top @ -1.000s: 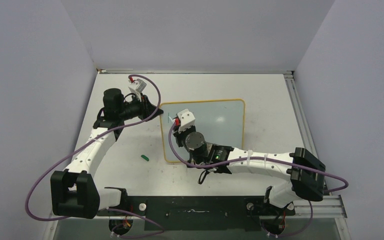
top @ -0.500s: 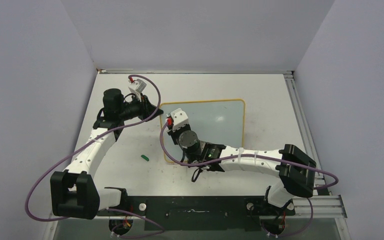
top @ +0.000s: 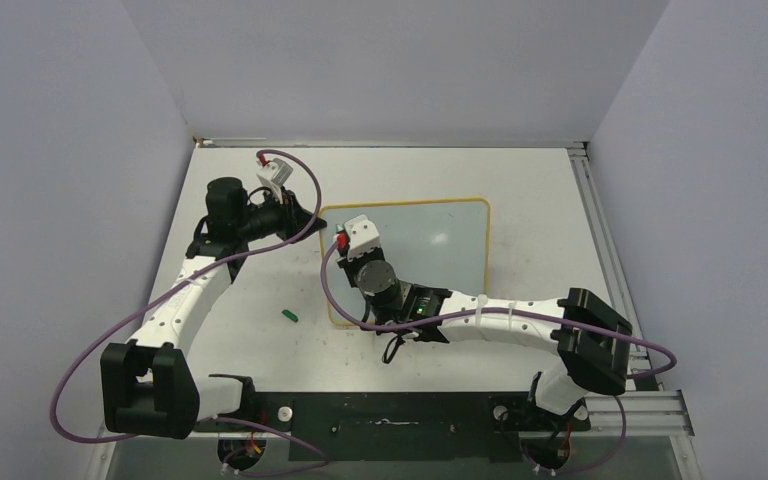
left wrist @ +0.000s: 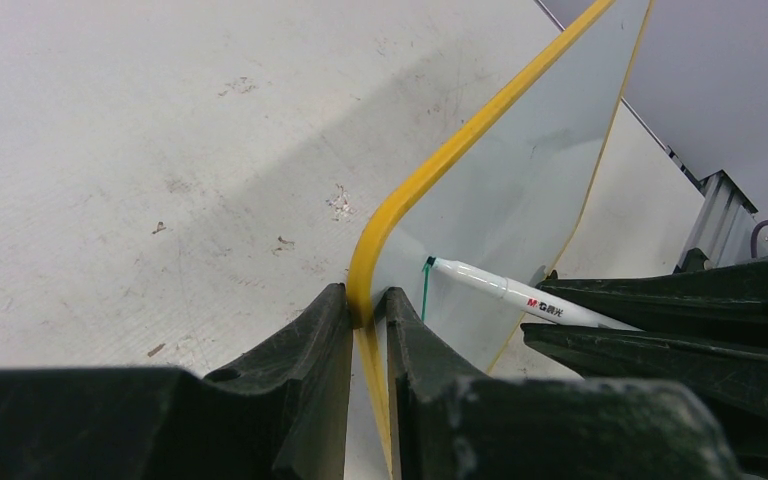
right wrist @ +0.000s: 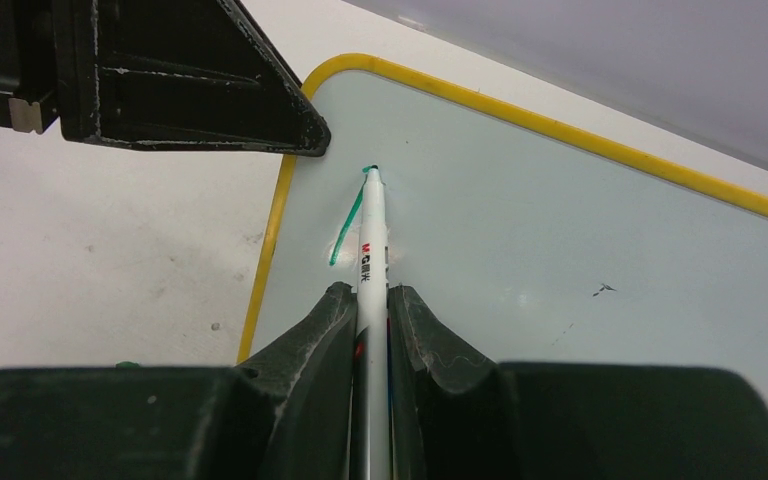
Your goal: Write a sentence on the whiteboard
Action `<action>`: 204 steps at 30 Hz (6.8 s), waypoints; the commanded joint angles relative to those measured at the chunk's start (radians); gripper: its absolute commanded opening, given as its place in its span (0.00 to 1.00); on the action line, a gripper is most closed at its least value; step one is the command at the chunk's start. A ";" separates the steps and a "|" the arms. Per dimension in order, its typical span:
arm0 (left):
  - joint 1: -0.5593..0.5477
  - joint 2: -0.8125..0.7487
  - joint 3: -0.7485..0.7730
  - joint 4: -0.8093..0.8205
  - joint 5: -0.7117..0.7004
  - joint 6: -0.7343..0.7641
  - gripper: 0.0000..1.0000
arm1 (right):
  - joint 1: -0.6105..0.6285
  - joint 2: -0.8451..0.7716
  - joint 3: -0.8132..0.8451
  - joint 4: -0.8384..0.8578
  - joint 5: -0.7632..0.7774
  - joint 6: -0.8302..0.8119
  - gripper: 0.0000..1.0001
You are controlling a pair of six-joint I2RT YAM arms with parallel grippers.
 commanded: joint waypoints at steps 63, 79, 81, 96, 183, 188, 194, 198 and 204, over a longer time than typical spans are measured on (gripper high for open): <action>0.001 -0.037 0.001 0.041 0.020 0.010 0.00 | 0.097 -0.116 -0.068 0.005 -0.038 0.028 0.05; 0.001 -0.045 0.001 0.033 0.001 0.012 0.00 | 0.037 -0.189 -0.109 -0.035 -0.047 0.034 0.05; 0.001 -0.042 0.002 0.033 0.002 0.012 0.00 | 0.028 -0.184 -0.112 -0.032 -0.054 0.037 0.05; 0.001 -0.040 0.002 0.034 0.007 0.012 0.00 | -0.015 -0.145 -0.109 -0.035 -0.051 0.059 0.05; 0.001 -0.044 0.002 0.040 0.010 0.007 0.00 | -0.036 -0.138 -0.141 -0.143 0.039 0.171 0.05; 0.001 -0.046 0.002 0.039 0.010 0.007 0.00 | -0.033 -0.145 -0.141 -0.147 0.052 0.171 0.05; 0.001 -0.048 0.001 0.041 0.010 0.006 0.00 | -0.014 -0.186 -0.163 -0.108 0.042 0.139 0.05; 0.001 -0.049 0.001 0.041 0.009 0.005 0.00 | 0.006 -0.240 -0.196 -0.066 0.021 0.103 0.05; 0.001 -0.048 -0.001 0.041 0.008 0.005 0.00 | -0.002 -0.214 -0.189 -0.105 0.015 0.127 0.05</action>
